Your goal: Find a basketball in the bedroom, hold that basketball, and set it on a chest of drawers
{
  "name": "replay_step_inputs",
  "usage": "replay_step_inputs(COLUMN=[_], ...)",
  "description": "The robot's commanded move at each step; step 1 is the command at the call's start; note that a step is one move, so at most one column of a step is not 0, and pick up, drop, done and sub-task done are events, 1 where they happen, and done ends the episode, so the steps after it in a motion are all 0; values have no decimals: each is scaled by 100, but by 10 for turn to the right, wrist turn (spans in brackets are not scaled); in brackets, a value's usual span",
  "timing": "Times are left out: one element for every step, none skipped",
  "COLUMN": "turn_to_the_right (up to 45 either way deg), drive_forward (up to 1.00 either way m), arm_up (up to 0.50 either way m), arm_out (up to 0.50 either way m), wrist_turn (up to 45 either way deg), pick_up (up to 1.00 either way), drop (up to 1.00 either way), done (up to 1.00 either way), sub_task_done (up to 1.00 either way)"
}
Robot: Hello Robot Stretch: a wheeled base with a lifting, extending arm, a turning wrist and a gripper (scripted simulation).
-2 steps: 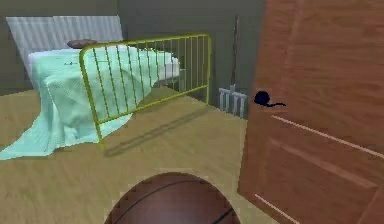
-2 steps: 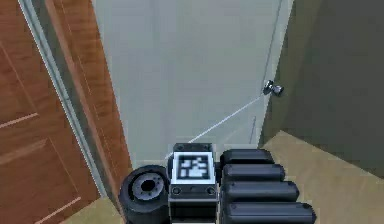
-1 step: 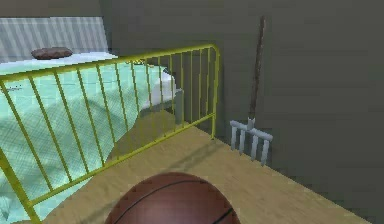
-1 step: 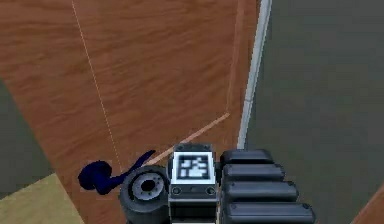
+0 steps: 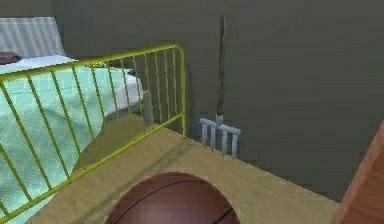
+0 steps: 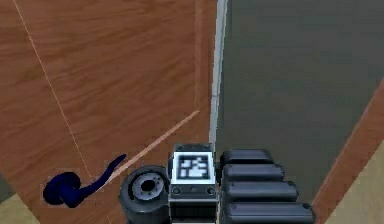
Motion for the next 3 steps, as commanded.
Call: replay_step_inputs(turn_to_the_right=[0,-60,0], drive_forward=[10,0,30], arm_up=[0,0,0], arm_out=[0,0,0], wrist_turn=[0,0,0], pick_up=[0,0,0], drop=[0,0,0], done=[0,0,0], sub_task_done=[0,0,0])
